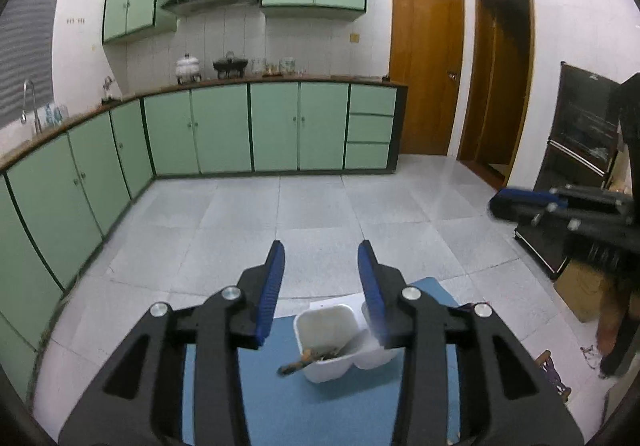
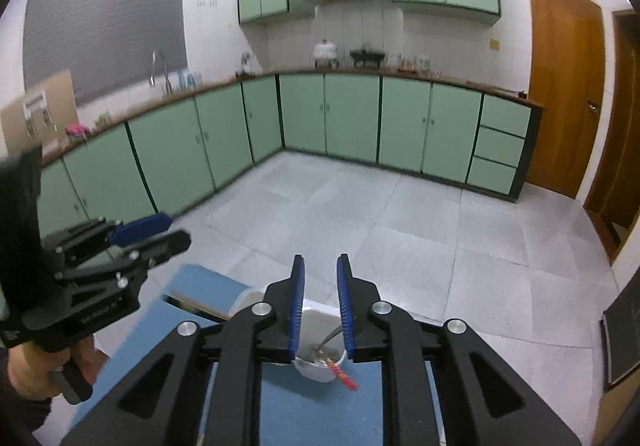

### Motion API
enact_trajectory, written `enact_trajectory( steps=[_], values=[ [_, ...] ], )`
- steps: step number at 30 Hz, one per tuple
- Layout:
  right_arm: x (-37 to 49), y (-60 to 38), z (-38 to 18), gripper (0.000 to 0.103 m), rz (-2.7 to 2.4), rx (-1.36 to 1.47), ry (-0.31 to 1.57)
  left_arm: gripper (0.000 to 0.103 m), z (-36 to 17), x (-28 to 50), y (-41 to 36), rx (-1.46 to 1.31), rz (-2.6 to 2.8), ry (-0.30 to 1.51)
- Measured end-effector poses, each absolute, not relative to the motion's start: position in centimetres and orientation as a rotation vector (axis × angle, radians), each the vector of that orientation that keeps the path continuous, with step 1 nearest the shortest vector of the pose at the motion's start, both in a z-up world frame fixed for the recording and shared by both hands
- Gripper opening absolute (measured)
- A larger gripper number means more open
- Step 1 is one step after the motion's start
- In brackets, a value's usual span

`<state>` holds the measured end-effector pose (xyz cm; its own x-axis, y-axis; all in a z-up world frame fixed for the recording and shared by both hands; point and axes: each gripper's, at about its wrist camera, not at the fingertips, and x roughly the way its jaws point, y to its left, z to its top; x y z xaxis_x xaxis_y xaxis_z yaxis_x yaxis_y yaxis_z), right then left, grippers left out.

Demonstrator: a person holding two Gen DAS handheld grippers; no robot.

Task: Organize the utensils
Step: 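Drop the wooden chopstick into the holder with the left tool while the right tool drops the black chopstick in, then move both open tools back over the remaining chopsticks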

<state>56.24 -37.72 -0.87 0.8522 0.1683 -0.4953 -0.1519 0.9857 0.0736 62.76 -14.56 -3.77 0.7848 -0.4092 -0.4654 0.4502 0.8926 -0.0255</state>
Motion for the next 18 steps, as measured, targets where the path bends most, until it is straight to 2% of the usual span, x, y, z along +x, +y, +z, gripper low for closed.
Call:
enact_trajectory(
  steps=[1, 3, 8, 11, 18],
  values=[
    [53.6, -38.0, 0.0, 0.017, 0.171, 0.039, 0.489, 0.042, -2.8, 61.0, -13.5, 0.086, -0.47, 0.464],
    [48.6, -38.4, 0.2, 0.019, 0.184, 0.052, 0.446, 0.055, -1.9, 57.3, -11.5, 0.079, -0.472, 0.442],
    [34.0, -38.5, -5.8, 0.021, 0.149, 0.046, 0.415, 0.06, -4.2, 46.1, -6.4, 0.073, -0.463, 0.443],
    [26.0, -38.3, -12.7, 0.021, 0.081, 0.091, 0.477, 0.069, -8.7, 38.2, -4.2, 0.08, -0.415, 0.475],
    [17.5, -36.0, -24.8, 0.021, -0.008, 0.137, 0.661, 0.069, -18.8, 28.3, -4.1, 0.068, -0.374, 0.638]
  ],
)
